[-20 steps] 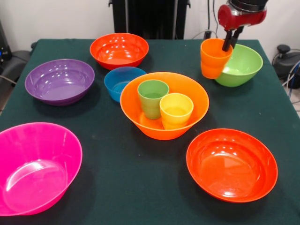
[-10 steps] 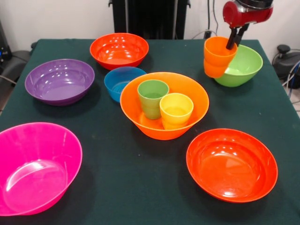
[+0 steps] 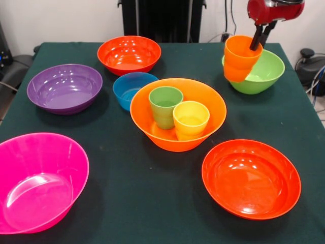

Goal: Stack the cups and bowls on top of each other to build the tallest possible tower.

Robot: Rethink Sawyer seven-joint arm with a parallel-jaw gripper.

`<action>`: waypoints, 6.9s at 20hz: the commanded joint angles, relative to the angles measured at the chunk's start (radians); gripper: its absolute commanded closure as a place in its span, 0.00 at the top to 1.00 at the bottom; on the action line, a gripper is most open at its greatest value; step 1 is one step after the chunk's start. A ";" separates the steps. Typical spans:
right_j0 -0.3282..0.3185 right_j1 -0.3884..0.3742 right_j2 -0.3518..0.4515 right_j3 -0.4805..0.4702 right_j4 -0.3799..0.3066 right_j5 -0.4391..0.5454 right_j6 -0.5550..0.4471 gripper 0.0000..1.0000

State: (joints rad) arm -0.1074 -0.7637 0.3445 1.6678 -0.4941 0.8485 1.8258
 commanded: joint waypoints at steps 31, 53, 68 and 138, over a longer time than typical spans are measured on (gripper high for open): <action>-0.086 0.100 0.089 -0.085 -0.203 0.087 -0.265 0.00; -0.102 0.199 0.113 -0.095 -0.252 -0.028 -0.246 0.00; -0.159 0.169 0.149 -0.087 -0.248 0.005 -0.279 0.00; -0.041 0.120 0.079 0.142 -0.229 -0.018 0.076 1.00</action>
State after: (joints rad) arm -0.2113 -0.7575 0.4877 1.7917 -0.6348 0.8496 1.8205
